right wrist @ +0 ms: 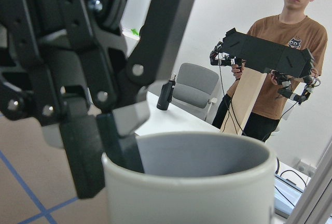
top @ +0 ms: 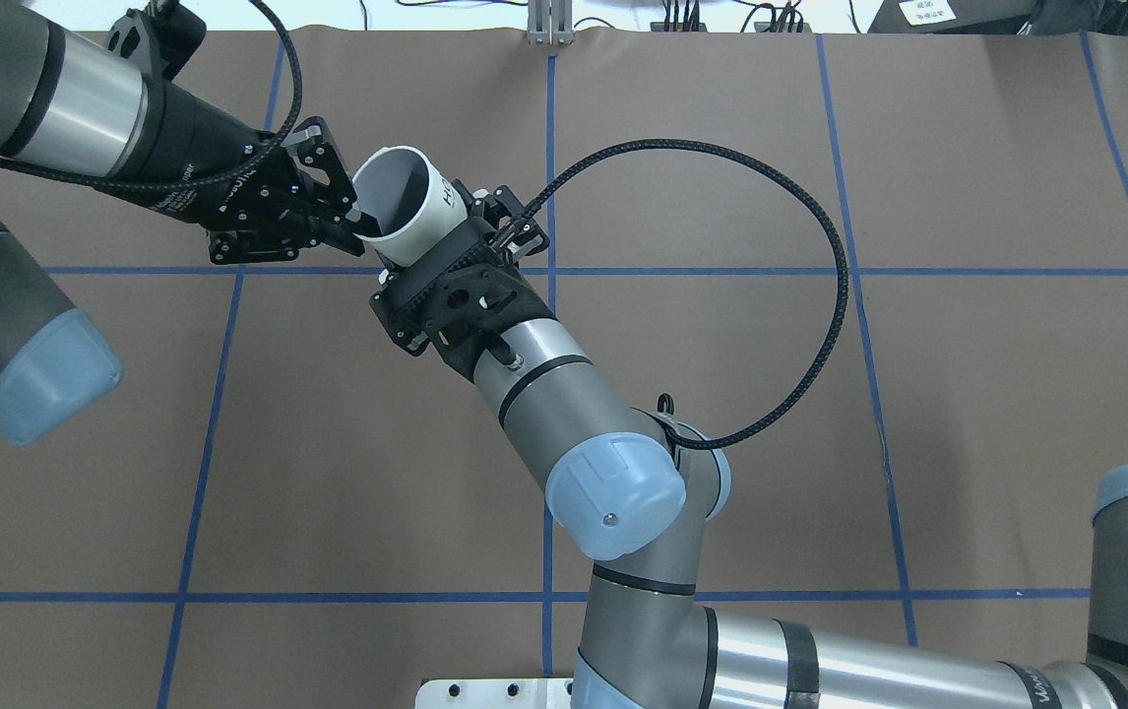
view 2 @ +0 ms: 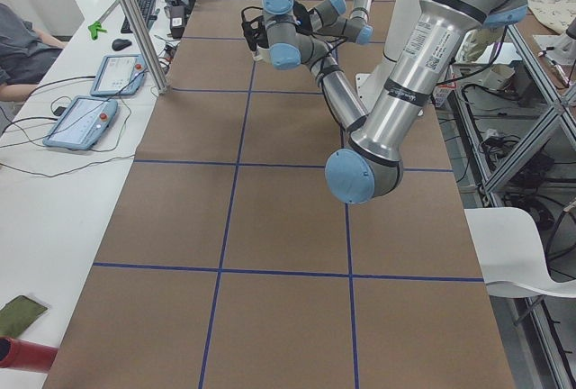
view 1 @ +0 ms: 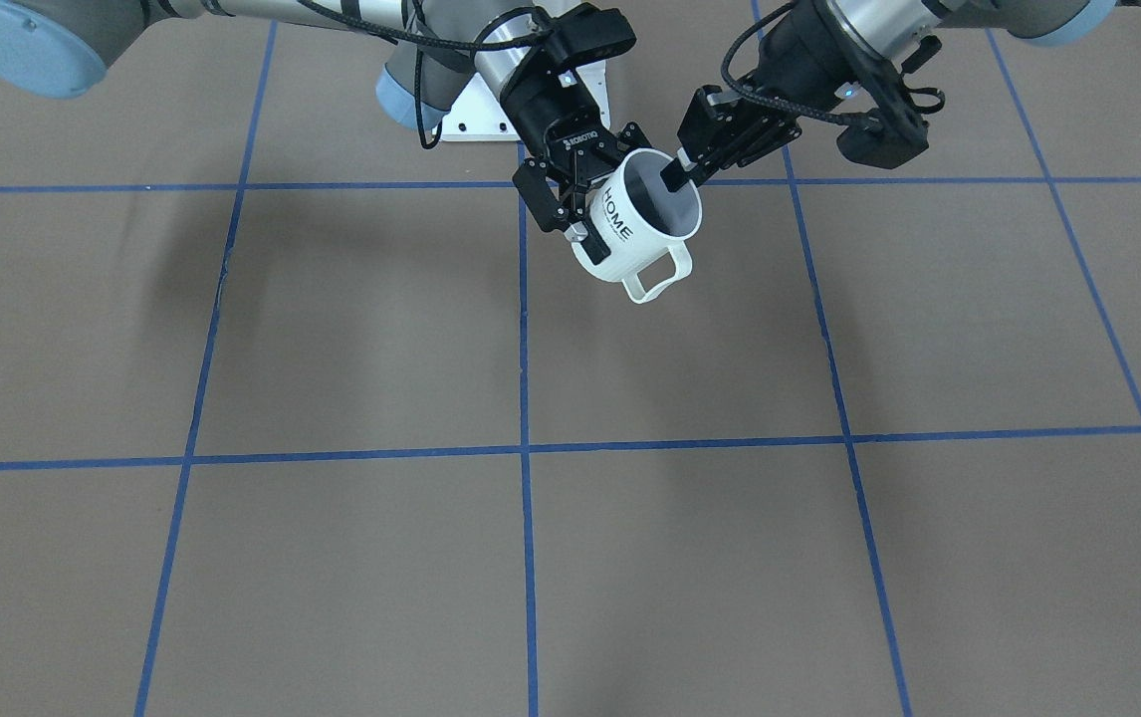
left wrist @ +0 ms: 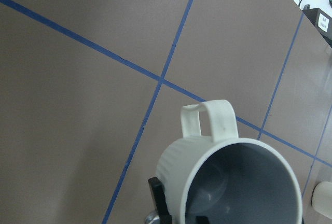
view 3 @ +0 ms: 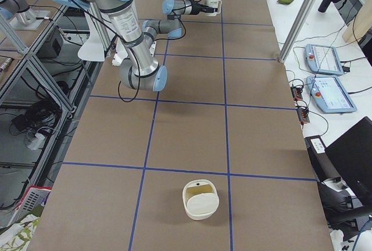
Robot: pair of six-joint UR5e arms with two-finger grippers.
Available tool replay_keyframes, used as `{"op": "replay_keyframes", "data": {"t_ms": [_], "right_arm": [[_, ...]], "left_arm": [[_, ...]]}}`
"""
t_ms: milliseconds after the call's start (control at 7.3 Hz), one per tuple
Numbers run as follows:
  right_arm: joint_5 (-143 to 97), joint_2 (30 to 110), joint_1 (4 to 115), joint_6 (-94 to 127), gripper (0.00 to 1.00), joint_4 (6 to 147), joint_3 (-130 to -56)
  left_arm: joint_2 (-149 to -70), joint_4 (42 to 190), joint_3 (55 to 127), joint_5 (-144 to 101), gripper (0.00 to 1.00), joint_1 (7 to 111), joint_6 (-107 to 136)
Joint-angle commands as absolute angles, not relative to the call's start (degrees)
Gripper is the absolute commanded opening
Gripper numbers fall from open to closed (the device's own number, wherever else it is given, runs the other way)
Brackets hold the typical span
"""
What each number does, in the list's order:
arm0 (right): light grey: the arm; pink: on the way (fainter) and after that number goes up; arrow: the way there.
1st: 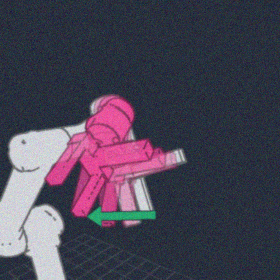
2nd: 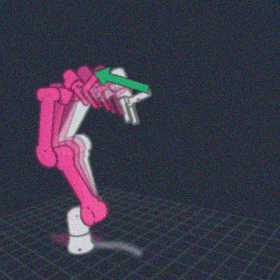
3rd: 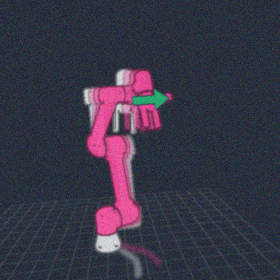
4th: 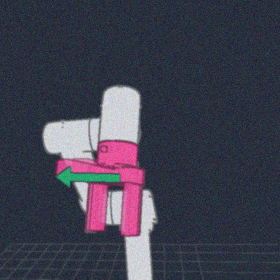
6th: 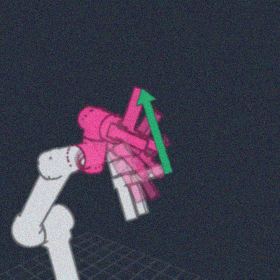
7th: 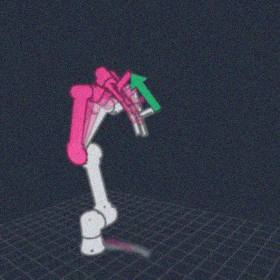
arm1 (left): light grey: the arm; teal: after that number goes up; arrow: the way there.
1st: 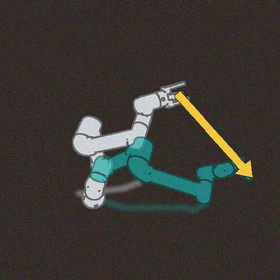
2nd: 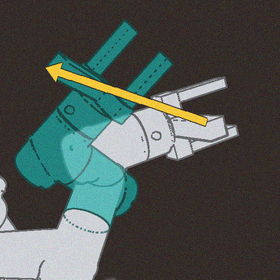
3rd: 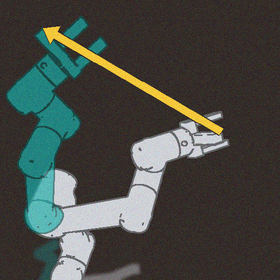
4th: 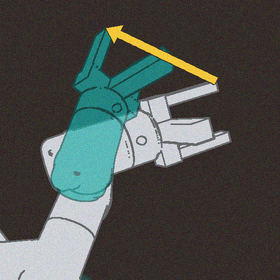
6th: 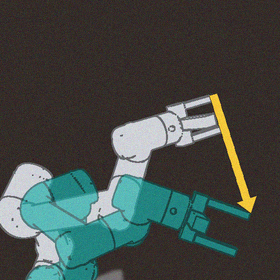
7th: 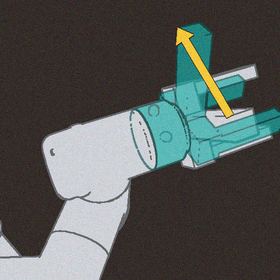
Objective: Left arm hands cup to right arm to dump lemon
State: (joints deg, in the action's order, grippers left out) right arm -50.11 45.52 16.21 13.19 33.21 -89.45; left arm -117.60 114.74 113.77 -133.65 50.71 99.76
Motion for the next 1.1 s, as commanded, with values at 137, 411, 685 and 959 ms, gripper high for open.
{"op": "replay_keyframes", "data": {"t_ms": [137,411,685,959], "right_arm": [[-48.8,45.6,15.4,13.2,0.00,33.2,-89.6],[-48.1,45.5,15.3,13.1,0.20,33.2,-89.7],[-45.5,45.5,14.5,11.3,1.00,33.2,-90.0],[-43.6,46.1,13.4,11.1,1.00,33.3,-91.0]], "left_arm": [[-117.9,114.7,113.5,-133.8,0.25,50.7,99.7],[-118.1,114.6,113.4,-133.7,0.00,50.7,99.8],[-118.1,114.5,113.4,-133.6,0.00,50.8,99.9],[-118.0,114.5,113.5,-133.7,0.00,50.8,99.9]]}}
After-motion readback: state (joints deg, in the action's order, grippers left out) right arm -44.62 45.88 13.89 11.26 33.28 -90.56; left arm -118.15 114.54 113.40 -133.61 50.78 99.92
